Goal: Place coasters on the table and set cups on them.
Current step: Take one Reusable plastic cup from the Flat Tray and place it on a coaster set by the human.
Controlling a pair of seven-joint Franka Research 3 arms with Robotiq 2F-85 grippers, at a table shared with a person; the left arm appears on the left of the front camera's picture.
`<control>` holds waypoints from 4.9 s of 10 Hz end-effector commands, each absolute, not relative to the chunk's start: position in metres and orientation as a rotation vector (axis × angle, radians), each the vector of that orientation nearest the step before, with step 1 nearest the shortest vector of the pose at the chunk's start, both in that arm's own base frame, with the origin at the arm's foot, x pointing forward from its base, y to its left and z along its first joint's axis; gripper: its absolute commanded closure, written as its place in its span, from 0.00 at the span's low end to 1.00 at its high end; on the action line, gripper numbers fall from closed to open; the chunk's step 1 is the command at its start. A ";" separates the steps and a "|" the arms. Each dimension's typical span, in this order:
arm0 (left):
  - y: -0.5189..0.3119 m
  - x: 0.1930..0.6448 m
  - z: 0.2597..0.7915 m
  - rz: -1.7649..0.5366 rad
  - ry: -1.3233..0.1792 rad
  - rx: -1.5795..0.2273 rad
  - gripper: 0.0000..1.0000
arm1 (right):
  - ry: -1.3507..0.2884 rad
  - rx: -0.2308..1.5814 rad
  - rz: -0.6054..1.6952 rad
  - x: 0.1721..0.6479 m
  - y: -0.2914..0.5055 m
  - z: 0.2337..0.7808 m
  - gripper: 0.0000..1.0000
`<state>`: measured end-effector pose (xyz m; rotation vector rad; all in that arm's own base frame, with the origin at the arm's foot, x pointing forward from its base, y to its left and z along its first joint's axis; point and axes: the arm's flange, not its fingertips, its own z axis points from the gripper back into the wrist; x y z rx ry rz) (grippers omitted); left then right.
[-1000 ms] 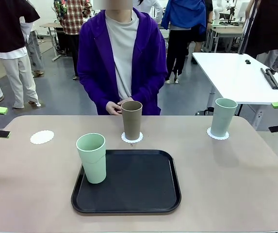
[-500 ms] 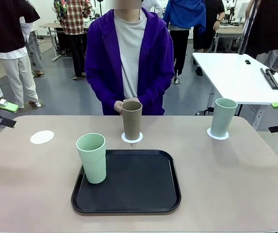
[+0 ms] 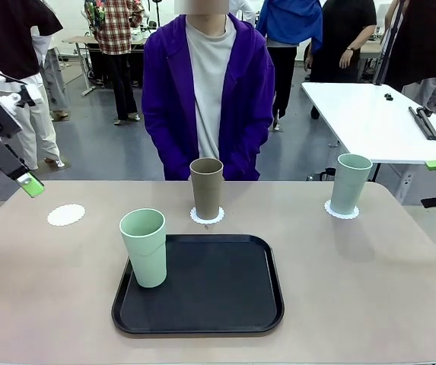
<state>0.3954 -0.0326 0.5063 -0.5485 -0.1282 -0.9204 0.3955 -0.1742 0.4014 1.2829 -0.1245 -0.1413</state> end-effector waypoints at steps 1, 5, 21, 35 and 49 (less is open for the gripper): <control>-0.052 0.391 0.498 -1.007 -0.158 -0.383 0.00 | -0.125 1.283 -0.149 0.395 -0.173 0.401 0.00; -0.100 0.389 0.478 -1.098 -0.139 -0.140 0.00 | -0.125 1.283 -0.149 0.395 -0.173 0.401 0.00; -0.044 0.449 0.386 -1.465 -0.786 -0.944 0.00 | -0.125 1.283 -0.149 0.395 -0.173 0.401 0.00; -0.047 0.441 0.303 -1.360 -0.780 -1.088 0.00 | -0.125 1.283 -0.149 0.395 -0.173 0.401 0.00; -0.104 0.446 0.245 -1.479 -0.854 -1.305 0.00 | -0.125 1.283 -0.149 0.395 -0.173 0.401 0.00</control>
